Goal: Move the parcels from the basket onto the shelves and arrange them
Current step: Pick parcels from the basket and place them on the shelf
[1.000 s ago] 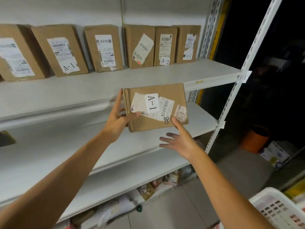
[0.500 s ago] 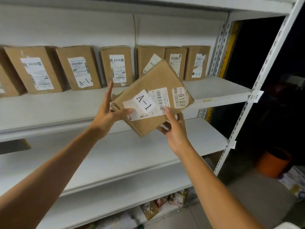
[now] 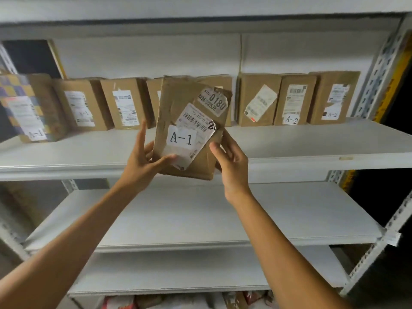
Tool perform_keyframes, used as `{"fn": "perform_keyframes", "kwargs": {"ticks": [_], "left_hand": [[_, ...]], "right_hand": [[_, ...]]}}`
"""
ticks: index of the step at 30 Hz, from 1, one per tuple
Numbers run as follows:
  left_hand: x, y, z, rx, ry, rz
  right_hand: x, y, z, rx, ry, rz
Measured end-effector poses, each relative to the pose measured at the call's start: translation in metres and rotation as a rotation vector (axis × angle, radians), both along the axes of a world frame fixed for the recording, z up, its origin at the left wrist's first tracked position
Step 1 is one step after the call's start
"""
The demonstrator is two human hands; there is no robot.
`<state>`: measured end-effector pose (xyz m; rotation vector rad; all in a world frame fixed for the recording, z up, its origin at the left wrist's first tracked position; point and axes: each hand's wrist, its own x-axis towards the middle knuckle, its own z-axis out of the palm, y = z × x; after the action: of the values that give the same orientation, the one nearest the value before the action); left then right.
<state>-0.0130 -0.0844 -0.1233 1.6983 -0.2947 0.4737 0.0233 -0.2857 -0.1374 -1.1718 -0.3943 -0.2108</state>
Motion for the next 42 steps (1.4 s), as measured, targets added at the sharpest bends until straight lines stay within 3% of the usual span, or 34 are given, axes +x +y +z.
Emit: {"fn": "perform_keyframes", "kwargs": {"ticks": [10, 23, 31, 35, 42], "left_hand": [[-0.024, 0.124, 0.024, 0.168, -0.028, 0.194], [-0.033, 0.258, 0.022, 0.125, 0.002, 0.307], [0.011, 0.308, 0.013, 0.287, -0.017, 0.487], [0.042, 0.33, 0.017, 0.313, -0.008, 0.471], [0.084, 0.362, 0.016, 0.371, 0.03, 0.455]], "right_hand": [[0.014, 0.129, 0.023, -0.148, -0.051, 0.19], [0.031, 0.28, 0.015, -0.169, -0.044, 0.209], [0.071, 0.335, 0.013, -0.305, -0.11, 0.123], [0.102, 0.356, 0.014, -0.472, -0.129, 0.122], [0.152, 0.383, 0.019, -0.554, -0.171, 0.132]]}}
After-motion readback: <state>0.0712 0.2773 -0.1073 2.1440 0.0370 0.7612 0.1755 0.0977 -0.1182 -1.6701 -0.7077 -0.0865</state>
